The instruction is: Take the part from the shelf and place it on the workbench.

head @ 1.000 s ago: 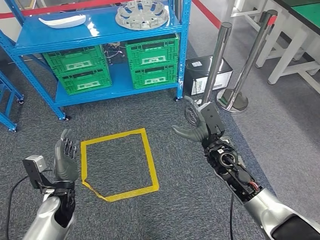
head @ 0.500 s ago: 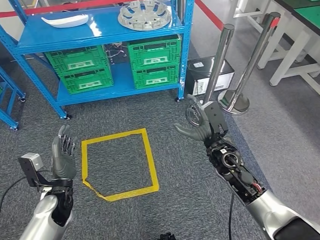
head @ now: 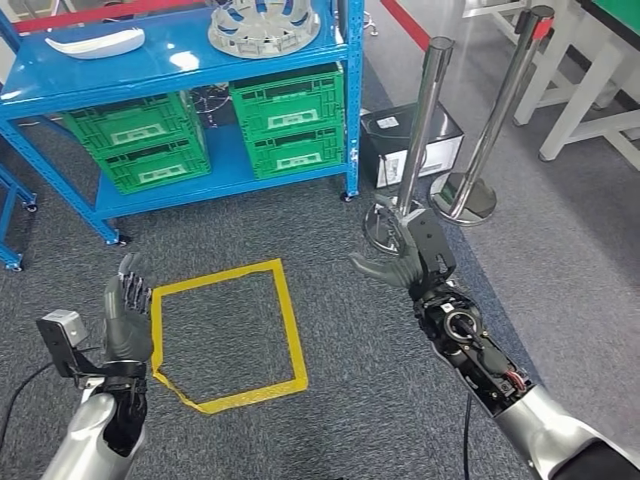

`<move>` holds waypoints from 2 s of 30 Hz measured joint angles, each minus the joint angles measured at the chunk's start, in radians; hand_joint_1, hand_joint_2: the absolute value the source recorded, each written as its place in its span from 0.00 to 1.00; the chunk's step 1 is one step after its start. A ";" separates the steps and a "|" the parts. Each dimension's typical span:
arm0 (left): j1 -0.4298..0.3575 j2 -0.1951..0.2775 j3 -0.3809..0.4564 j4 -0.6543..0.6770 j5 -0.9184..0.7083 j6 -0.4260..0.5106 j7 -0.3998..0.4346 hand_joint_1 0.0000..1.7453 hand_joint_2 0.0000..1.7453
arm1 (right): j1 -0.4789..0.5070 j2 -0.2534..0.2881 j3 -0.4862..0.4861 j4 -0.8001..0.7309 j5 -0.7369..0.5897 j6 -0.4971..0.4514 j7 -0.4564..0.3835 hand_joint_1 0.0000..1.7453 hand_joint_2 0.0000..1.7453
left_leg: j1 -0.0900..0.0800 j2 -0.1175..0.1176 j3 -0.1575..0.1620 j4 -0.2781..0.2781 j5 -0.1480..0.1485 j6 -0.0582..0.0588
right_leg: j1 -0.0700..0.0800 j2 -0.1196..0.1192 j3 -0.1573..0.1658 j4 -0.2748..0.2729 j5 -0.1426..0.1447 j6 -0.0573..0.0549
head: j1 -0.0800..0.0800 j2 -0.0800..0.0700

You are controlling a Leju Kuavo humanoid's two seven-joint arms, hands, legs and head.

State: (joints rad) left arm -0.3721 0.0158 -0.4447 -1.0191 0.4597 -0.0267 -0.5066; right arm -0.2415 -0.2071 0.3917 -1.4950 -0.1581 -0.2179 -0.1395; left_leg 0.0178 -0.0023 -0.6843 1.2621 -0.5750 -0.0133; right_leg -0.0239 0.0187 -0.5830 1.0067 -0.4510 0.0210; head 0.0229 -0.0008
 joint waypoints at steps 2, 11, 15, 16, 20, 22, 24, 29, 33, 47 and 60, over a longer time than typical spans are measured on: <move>-0.002 0.002 0.000 0.000 0.000 0.000 0.000 0.00 0.00 | -0.003 0.000 0.000 -0.002 0.000 0.000 0.000 0.00 1.00 | -0.023 -0.003 0.020 -0.126 0.112 0.043 | 0.013 0.002 0.022 -0.006 -0.011 -0.008 | 0.000 0.000; -0.012 0.007 0.000 -0.010 0.002 0.007 -0.002 0.00 0.00 | -0.025 -0.001 0.001 -0.006 0.000 0.008 0.000 0.00 1.00 | -0.040 -0.001 0.151 -0.358 0.163 0.079 | 0.014 -0.010 -0.001 0.091 -0.056 0.022 | 0.014 0.000; -0.002 0.008 0.000 -0.011 0.004 0.008 -0.002 0.00 0.00 | -0.025 -0.001 0.002 -0.006 0.000 0.009 0.001 0.00 1.00 | -0.038 -0.003 0.174 -0.353 0.138 0.068 | 0.005 -0.012 -0.117 0.233 -0.074 0.039 | 0.022 0.000; 0.000 0.008 0.000 -0.012 0.005 0.008 -0.002 0.00 0.00 | -0.025 -0.001 0.002 -0.006 0.000 0.009 0.001 0.00 1.00 | -0.035 -0.004 0.184 -0.349 0.128 0.063 | 0.002 -0.012 -0.109 0.187 -0.032 0.043 | 0.023 0.000; 0.003 0.010 0.001 -0.018 0.006 0.009 -0.003 0.00 0.00 | -0.027 -0.001 0.005 -0.004 -0.001 0.015 0.001 0.00 0.25 | -0.029 -0.003 0.201 -0.330 0.092 0.041 | 0.006 -0.014 -0.042 -0.010 0.060 0.033 | 0.025 0.000; 0.007 0.011 0.001 -0.025 0.006 0.011 -0.003 0.00 0.00 | -0.028 -0.001 0.007 -0.003 -0.002 0.018 0.001 0.00 0.00 | -0.032 -0.003 0.195 -0.325 0.087 0.032 | 0.009 -0.012 -0.031 -0.023 0.043 0.007 | 0.024 0.000; 0.008 0.012 0.002 -0.032 0.007 0.014 -0.003 0.00 0.00 | -0.027 -0.001 0.007 -0.004 -0.001 0.018 0.000 0.00 0.00 | -0.032 -0.003 0.173 -0.282 0.091 0.021 | 0.005 -0.010 -0.020 -0.027 0.040 -0.007 | 0.022 0.000; 0.020 0.015 0.003 -0.035 0.013 0.016 0.001 0.00 0.00 | -0.022 -0.001 0.007 -0.003 0.001 0.018 0.003 0.00 0.00 | -0.021 -0.002 -0.029 -0.017 0.026 -0.003 | 0.002 -0.006 0.036 -0.049 0.011 -0.018 | 0.015 0.000; 0.020 0.016 0.003 -0.035 0.015 0.017 0.002 0.00 0.00 | -0.021 -0.001 0.007 -0.003 0.002 0.018 0.005 0.00 0.00 | -0.023 -0.002 -0.020 -0.198 0.155 0.016 | 0.005 -0.001 0.092 -0.051 -0.033 -0.015 | 0.012 0.000; 0.017 0.018 0.004 -0.043 0.029 0.015 0.004 0.00 0.00 | -0.022 -0.002 0.005 -0.006 0.007 0.021 0.010 0.00 0.00 | -0.039 -0.010 0.157 -0.345 0.150 0.063 | 0.017 -0.007 -0.077 0.175 -0.154 0.017 | 0.037 0.000; 0.018 0.018 0.004 -0.050 0.030 0.015 0.002 0.00 0.00 | -0.024 -0.003 -0.001 -0.007 0.007 0.029 0.006 0.00 0.00 | -0.023 -0.006 -0.017 -0.023 0.005 0.000 | 0.009 -0.006 0.029 -0.064 0.028 -0.029 | 0.023 0.000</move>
State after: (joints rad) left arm -0.3543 0.0343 -0.4403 -1.0695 0.4898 -0.0118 -0.5043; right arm -0.2660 -0.2098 0.3910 -1.5022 -0.1514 -0.1894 -0.1335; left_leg -0.0049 -0.0081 -0.7013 1.2393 -0.5701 -0.0131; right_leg -0.0145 0.0123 -0.5544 0.9428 -0.4225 -0.0076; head 0.0461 -0.0008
